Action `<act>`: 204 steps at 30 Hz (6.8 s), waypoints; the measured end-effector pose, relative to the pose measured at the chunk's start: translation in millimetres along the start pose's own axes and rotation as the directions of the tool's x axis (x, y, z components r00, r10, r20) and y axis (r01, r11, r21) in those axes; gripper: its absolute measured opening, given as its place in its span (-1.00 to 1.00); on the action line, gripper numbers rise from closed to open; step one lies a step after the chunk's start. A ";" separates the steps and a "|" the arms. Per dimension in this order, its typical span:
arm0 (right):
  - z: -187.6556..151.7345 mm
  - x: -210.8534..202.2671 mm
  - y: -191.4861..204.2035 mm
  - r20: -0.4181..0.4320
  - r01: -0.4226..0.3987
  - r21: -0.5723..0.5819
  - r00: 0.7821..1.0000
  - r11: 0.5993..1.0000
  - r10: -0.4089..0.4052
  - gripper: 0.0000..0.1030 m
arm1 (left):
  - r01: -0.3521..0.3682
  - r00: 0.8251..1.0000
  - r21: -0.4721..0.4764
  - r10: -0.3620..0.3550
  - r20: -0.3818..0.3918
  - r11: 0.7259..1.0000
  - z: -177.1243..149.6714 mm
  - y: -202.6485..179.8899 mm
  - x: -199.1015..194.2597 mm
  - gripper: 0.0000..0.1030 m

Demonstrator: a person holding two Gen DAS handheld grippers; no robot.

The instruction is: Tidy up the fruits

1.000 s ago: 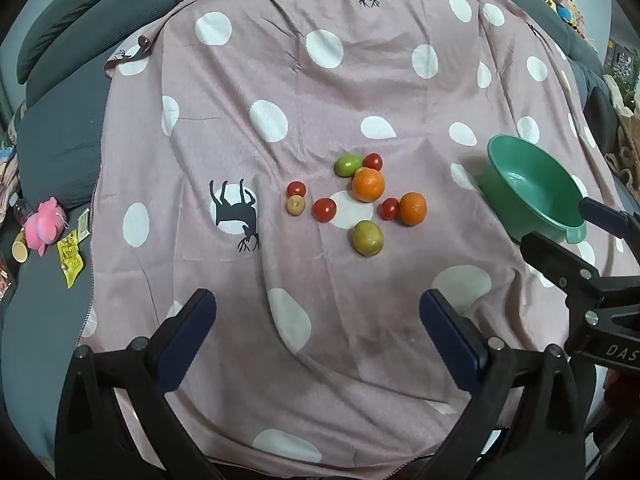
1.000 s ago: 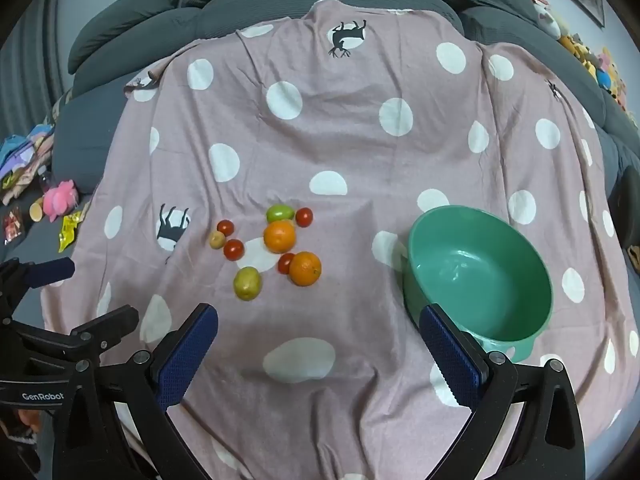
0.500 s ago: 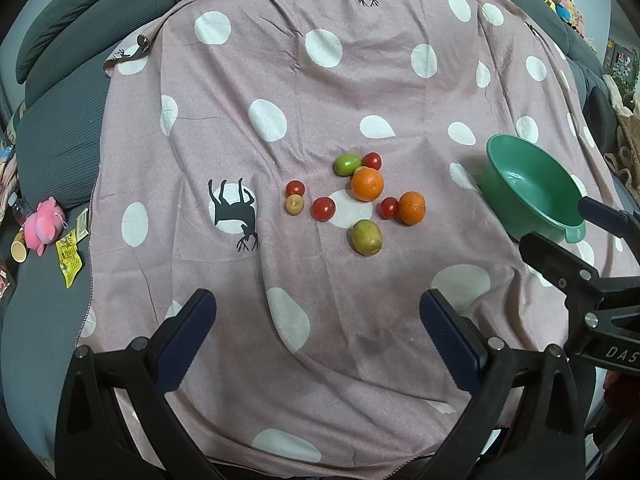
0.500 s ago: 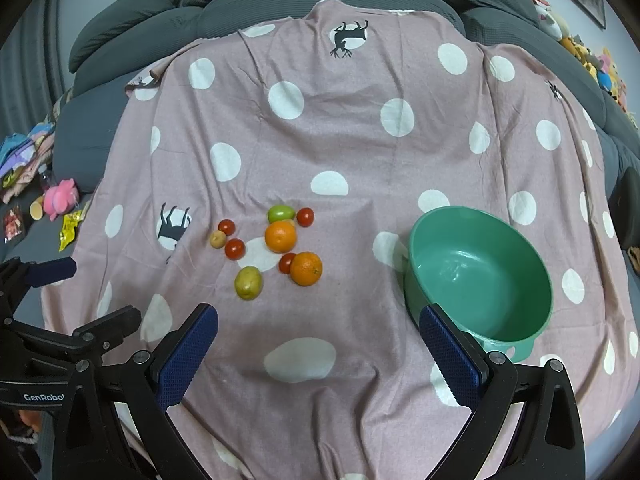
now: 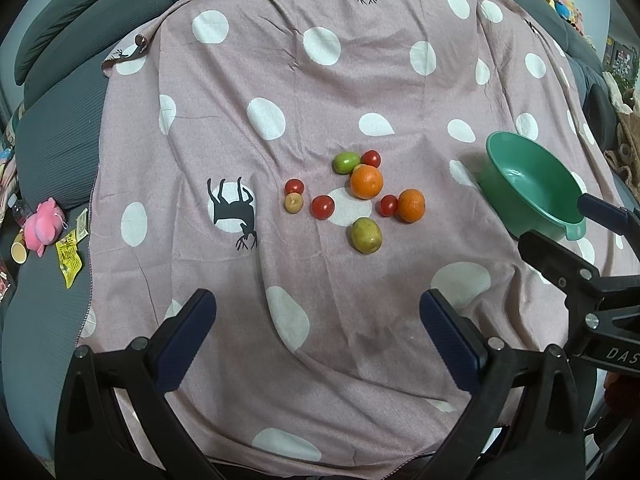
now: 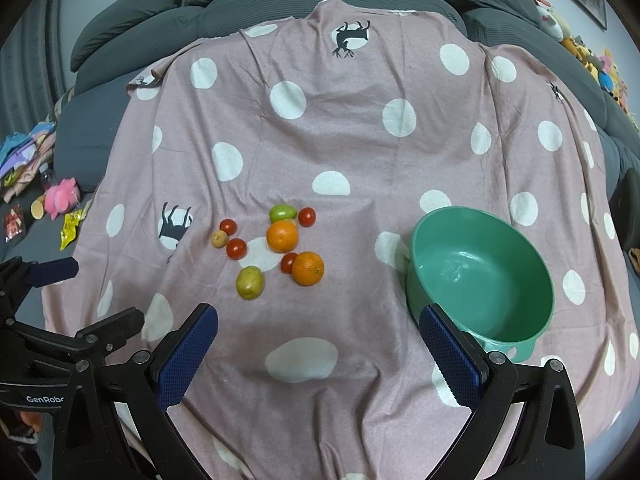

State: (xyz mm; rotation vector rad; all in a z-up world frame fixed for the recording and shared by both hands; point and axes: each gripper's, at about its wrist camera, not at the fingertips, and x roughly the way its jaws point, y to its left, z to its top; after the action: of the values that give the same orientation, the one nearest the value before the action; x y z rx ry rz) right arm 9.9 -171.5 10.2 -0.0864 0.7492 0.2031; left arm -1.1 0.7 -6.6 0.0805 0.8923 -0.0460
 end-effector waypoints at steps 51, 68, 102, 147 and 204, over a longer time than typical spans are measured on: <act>-3.2 5.9 6.3 -0.007 0.001 0.000 1.000 1.000 -0.001 0.97 | 0.012 1.000 -0.005 -0.012 -0.022 1.000 -0.3 1.6 8.6 0.98; -8.0 31.4 -3.5 -0.073 -0.054 0.032 0.996 0.998 0.056 0.97 | 0.119 0.991 -0.046 -0.122 -0.062 0.992 -7.8 13.3 32.2 0.98; 26.6 195.2 -35.0 -0.275 -0.294 0.164 0.903 0.941 0.330 -0.01 | 0.369 0.911 -0.150 -0.388 -0.136 0.917 87.4 3.3 175.2 0.46; 6.1 107.1 -19.2 -0.076 -0.168 0.048 0.982 0.985 0.172 -0.20 | 0.301 0.947 -0.193 -0.317 -0.058 0.934 38.9 8.3 111.3 -0.13; -31.1 84.2 -146.3 -0.147 -0.068 0.197 0.984 0.978 0.098 -0.20 | 0.381 0.915 0.189 -0.339 -0.219 0.905 123.1 -223.2 147.2 -0.11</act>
State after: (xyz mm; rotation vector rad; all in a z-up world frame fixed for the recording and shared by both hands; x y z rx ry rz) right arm 80.5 -306.2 -69.2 0.1137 0.9258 0.2049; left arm 170.2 -233.5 -55.7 0.1344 1.0731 -0.4981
